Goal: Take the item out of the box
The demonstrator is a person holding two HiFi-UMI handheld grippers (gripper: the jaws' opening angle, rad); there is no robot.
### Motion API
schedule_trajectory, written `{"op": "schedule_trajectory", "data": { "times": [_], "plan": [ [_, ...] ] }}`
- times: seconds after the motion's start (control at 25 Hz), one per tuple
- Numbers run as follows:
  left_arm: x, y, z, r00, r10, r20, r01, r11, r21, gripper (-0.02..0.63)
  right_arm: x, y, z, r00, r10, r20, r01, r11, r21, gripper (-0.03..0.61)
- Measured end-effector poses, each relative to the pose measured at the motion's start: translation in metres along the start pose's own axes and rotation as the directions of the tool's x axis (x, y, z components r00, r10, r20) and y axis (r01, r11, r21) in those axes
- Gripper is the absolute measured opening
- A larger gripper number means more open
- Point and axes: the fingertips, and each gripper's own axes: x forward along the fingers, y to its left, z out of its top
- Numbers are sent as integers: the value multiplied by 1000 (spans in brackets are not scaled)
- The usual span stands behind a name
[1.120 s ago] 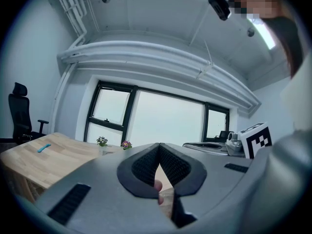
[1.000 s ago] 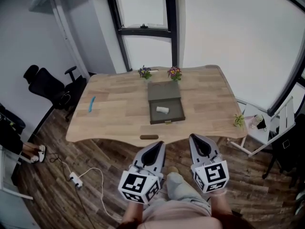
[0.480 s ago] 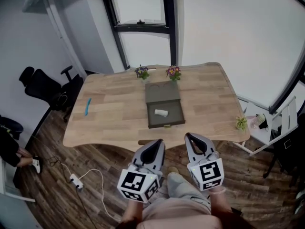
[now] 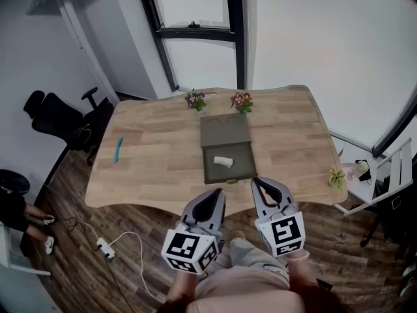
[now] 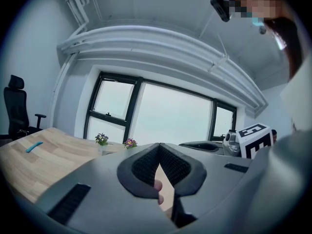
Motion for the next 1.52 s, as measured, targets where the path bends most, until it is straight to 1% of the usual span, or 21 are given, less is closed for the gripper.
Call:
{"op": "schedule_trajectory", "data": {
  "times": [0.16,0.28,0.4,0.6,0.76,1.0,1.12,1.28,1.52],
  "plan": [
    [18,12,-2,1000,12,-6,-12,1000,-2,2,18,-11,1,1000,-8,8,9,999,-34,2],
    [30,19,-4,1000,20,-12,-20,1000,-10,2,32,-16,-1,1000,8,4,-7,999,-40,2],
    [42,26,-3,1000,24,-10,-24,1000,-18,2,47,-21,-3,999,35,-4,-35,998,-44,2],
    [60,43,-9,999,45,-20,-46,998,-34,2,73,-23,-8,996,88,-23,-90,991,-103,2],
    [71,58,-12,997,76,-18,-77,995,-59,2,95,-24,-18,989,141,-44,-145,985,-96,3],
    [86,79,-17,992,125,-15,-126,990,-68,2,126,-23,-39,970,226,-94,-236,965,-115,3],
    [93,88,-19,989,149,-13,-150,986,-74,2,138,-23,-50,957,266,-116,-277,956,-96,8],
    [99,97,-20,986,168,-15,-168,983,-79,2,151,-21,-62,939,313,-145,-327,942,-82,46],
    [102,109,-19,984,176,-23,-177,980,-87,2,166,-20,-76,920,347,-182,-362,931,-56,74]
  ]
}}
